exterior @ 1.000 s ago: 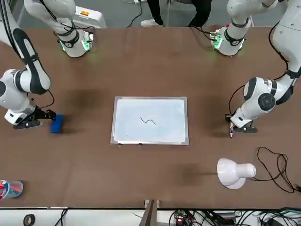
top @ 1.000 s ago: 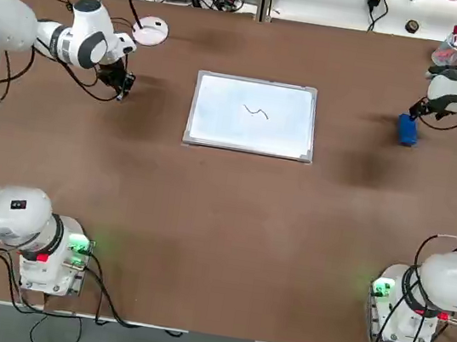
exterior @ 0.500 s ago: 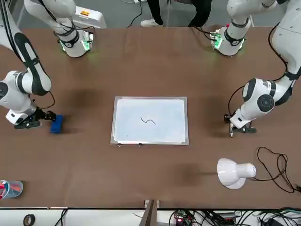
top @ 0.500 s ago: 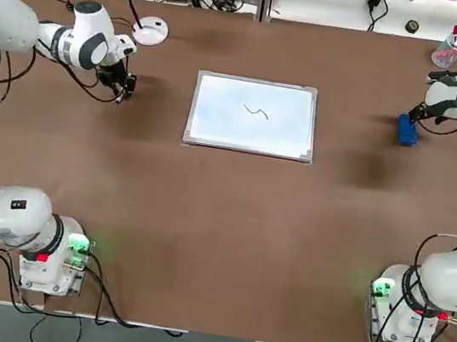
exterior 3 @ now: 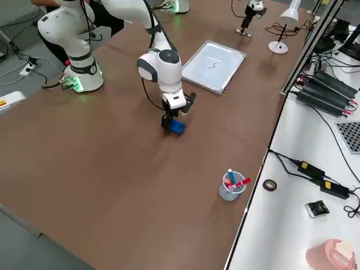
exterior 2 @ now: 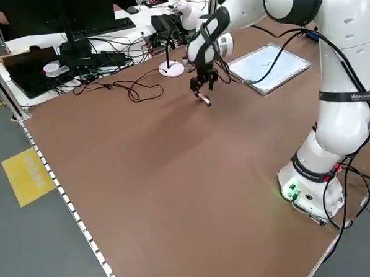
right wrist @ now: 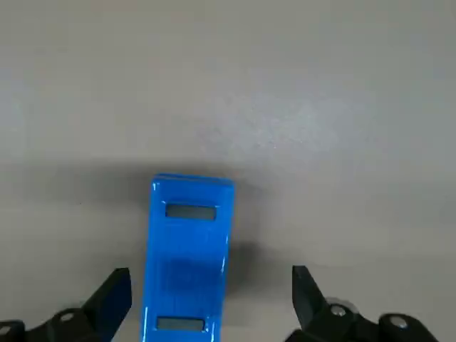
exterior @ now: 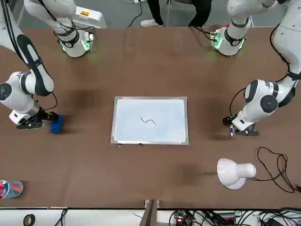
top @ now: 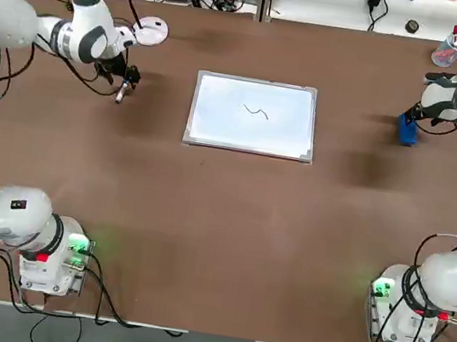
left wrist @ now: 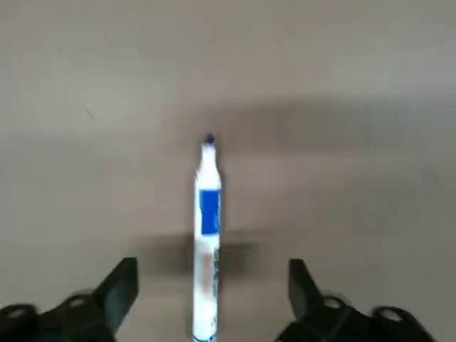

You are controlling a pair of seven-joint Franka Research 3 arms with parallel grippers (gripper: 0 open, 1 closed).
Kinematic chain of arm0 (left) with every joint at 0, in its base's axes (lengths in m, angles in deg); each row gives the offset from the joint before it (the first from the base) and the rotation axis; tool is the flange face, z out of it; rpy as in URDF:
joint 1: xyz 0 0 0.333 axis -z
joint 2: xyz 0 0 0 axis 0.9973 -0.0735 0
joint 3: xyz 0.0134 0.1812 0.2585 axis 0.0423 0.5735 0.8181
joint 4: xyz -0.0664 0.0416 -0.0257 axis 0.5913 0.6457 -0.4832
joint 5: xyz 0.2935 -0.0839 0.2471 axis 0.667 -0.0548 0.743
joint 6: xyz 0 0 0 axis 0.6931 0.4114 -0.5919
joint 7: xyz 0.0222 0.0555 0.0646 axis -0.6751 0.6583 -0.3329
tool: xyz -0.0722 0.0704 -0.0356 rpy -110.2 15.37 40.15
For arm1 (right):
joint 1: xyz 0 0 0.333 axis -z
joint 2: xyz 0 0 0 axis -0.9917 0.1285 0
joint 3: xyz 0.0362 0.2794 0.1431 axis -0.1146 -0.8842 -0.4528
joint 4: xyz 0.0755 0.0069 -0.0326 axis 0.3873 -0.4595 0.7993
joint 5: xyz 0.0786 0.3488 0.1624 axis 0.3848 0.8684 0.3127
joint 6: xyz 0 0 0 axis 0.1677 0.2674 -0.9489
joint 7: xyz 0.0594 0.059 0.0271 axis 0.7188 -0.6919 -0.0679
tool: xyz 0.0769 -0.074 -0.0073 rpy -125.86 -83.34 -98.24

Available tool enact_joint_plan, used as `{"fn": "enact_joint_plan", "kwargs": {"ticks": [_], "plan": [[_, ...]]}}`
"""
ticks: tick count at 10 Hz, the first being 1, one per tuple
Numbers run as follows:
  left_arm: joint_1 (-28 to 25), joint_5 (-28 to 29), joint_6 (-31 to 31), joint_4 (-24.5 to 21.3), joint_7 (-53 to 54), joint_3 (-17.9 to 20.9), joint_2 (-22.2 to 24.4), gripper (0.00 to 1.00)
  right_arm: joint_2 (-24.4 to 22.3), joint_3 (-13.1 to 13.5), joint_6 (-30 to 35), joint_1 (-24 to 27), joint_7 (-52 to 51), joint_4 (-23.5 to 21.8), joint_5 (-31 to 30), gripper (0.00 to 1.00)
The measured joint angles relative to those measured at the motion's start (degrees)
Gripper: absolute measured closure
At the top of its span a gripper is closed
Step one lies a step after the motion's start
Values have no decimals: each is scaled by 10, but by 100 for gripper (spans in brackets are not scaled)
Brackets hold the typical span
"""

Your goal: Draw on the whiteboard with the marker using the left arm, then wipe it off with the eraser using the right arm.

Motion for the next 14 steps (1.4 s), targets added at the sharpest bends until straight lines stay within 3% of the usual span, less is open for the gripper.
{"fn": "enact_joint_plan", "kwargs": {"ticks": [5, 7, 14], "plan": [[0, 0, -201, 158, 4, -4, 56, 0, 19, 0, -30, -2, 3, -2, 5, 1], [0, 0, -241, 199, 4, -5, 94, 0, 24, -1, -33, -4, 7, -2, 7, 1], [1, -26, -376, 236, 5, -28, 235, 0, 27, 1, -41, -11, 22, -2, 10, 1]]}}
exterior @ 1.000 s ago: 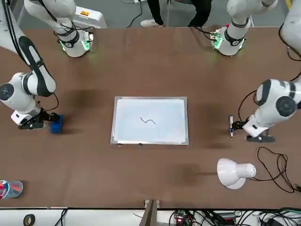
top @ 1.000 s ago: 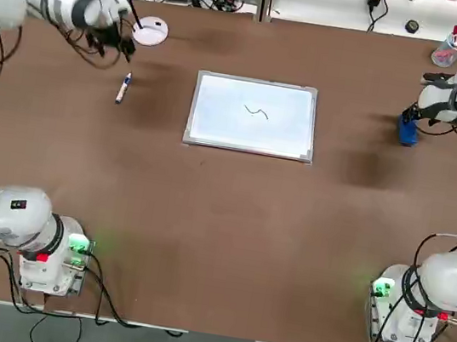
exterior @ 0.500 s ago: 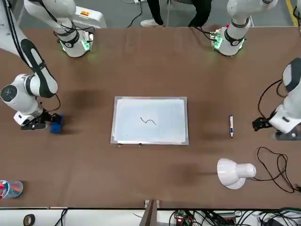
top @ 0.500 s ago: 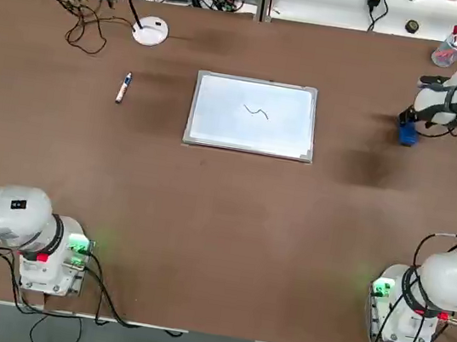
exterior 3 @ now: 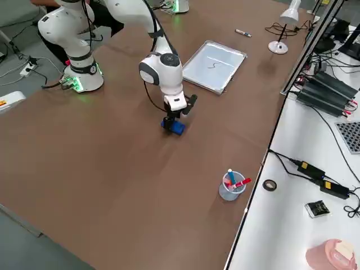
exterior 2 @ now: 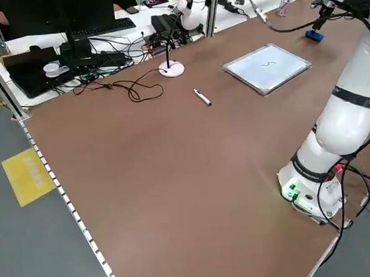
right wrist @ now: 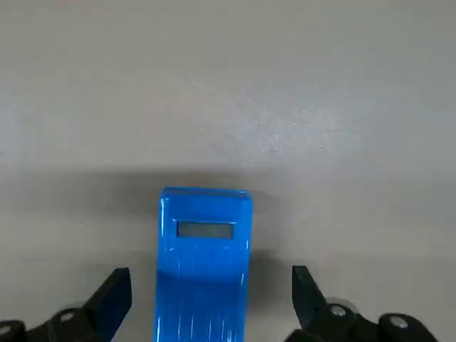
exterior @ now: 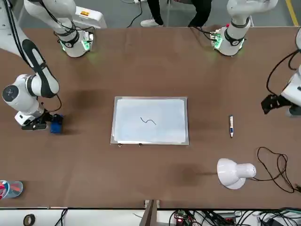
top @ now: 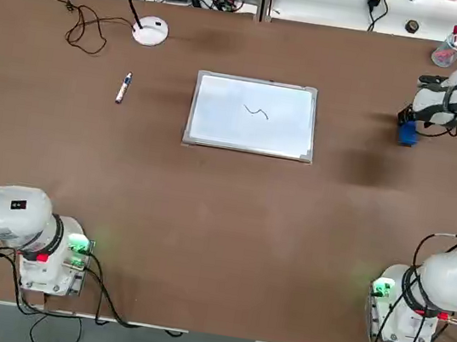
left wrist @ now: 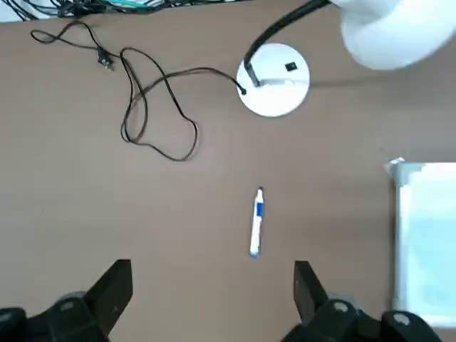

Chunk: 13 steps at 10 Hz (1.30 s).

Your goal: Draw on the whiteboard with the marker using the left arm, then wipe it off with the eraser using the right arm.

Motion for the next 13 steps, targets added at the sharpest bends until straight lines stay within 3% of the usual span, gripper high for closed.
{"fn": "enact_joint_plan", "kwargs": {"ticks": [7, 10, 11, 13], "plan": [[-2, -11, -48, 31, 22, 6, 16, 0, 22, 0, -37, 0, 0, -1, 0, 2], [-12, -26, -84, 61, 42, 8, 16, 0, 25, 0, -39, -1, 1, -1, 0, 26], [-15, -32, -88, 65, 47, 8, 16, 0, 25, 0, -39, -1, 3, -1, 0, 41], [-18, -37, -97, 66, 50, 10, 16, 0, 25, -1, -38, -2, 8, -1, 0, 44]]}}
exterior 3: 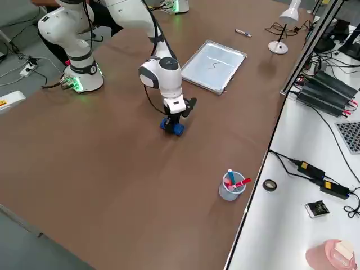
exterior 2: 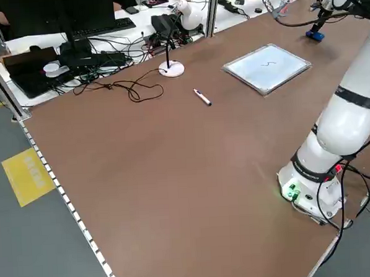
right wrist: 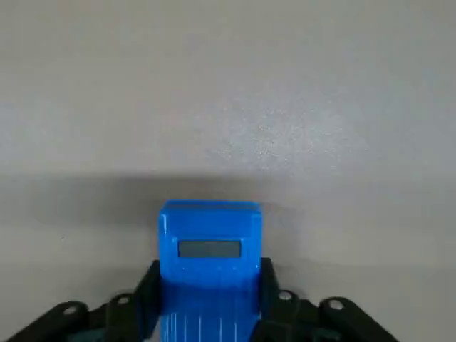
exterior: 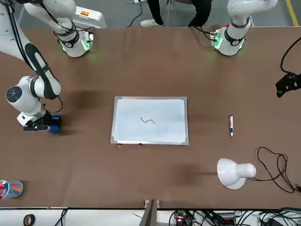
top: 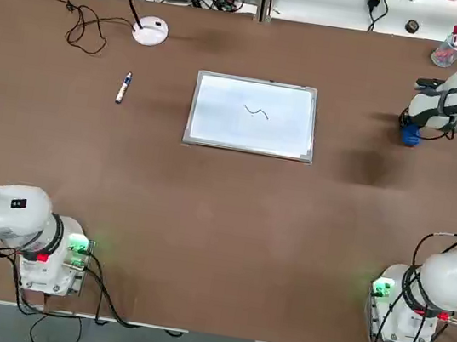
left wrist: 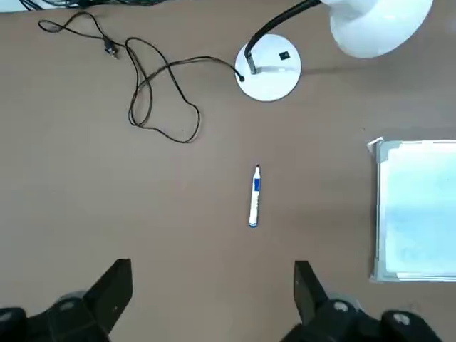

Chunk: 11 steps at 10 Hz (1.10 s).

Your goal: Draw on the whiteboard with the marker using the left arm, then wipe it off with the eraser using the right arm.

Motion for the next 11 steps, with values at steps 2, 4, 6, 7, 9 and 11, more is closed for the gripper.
{"fn": "enact_joint_plan", "kwargs": {"ticks": [2, 4, 6, 7, 9, 11], "plan": [[-1, -5, -7, 0, 0, 0, 0, 0, 0, -2, 9, 0, 15, 2, 0, 44], [-3, -16, -12, 0, 0, 0, 0, 0, -6, -11, 38, -5, 55, 11, 0, 44], [-3, -19, -14, 0, 0, 0, 0, 0, -22, -29, 90, -28, 135, 35, 0, 44], [-3, -19, -14, 0, 0, 0, 0, 0, -32, -35, 110, -51, 187, 50, 0, 44], [-4, -20, -14, 1, 0, 0, 0, 0, -45, -42, 125, -119, 301, 78, 1, 44], [-4, -20, -14, 3, 0, 0, 1, 0, -47, -44, 126, -185, 396, 101, 1, 44]]}}
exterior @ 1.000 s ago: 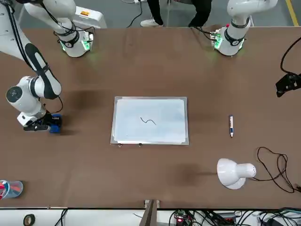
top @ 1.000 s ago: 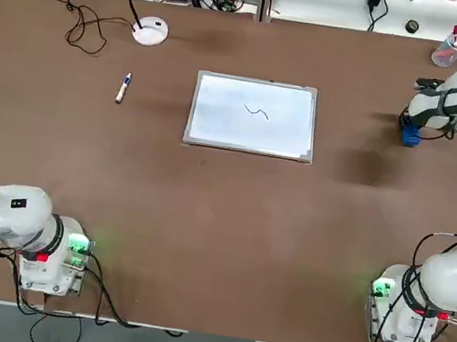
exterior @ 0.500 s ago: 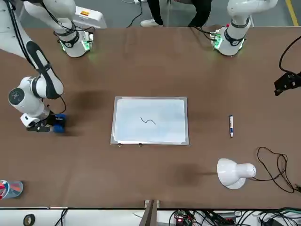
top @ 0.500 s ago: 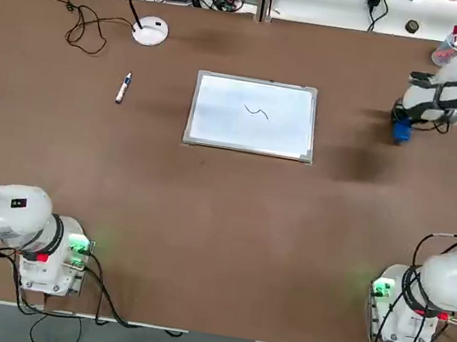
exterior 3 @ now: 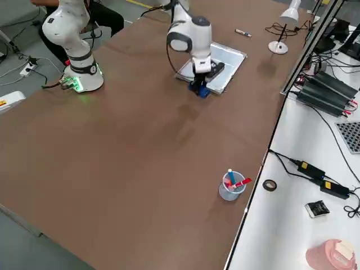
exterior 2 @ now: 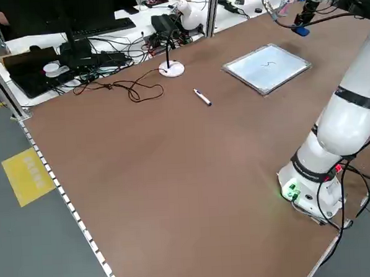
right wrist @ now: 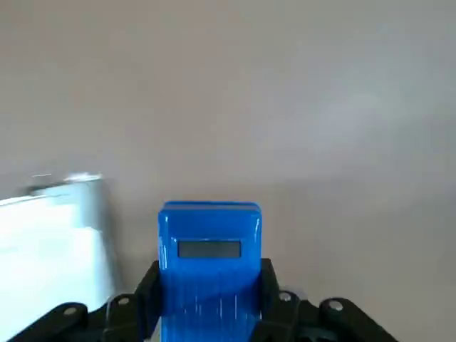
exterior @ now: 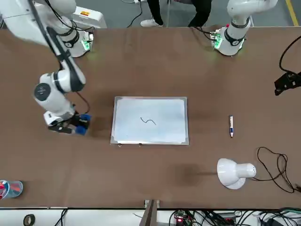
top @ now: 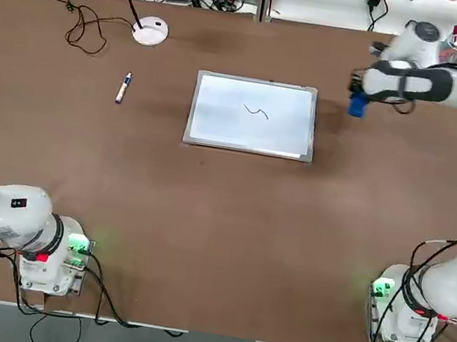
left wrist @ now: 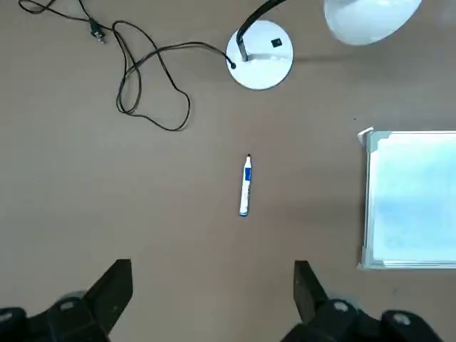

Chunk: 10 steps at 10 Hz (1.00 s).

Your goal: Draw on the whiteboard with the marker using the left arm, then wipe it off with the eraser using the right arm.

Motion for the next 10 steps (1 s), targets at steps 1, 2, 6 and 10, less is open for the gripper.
{"fn": "enact_joint_plan", "kwargs": {"ticks": [1, 2, 6, 10], "plan": [[0, 0, -1, 1, 0, 0, 1, 0, 0, 0, 0, -25, 37, 7, 1, 44], [0, 0, -3, 2, 0, 0, 2, 0, 0, -1, -3, -47, 71, 14, 2, 44], [21, -19, -14, -9, 3, 30, 15, 0, 21, -1, -40, -144, 182, 49, 32, 44], [65, -25, -15, -32, 8, 80, 32, 0, 84, 1, -62, -215, 241, 92, 34, 44]]}}
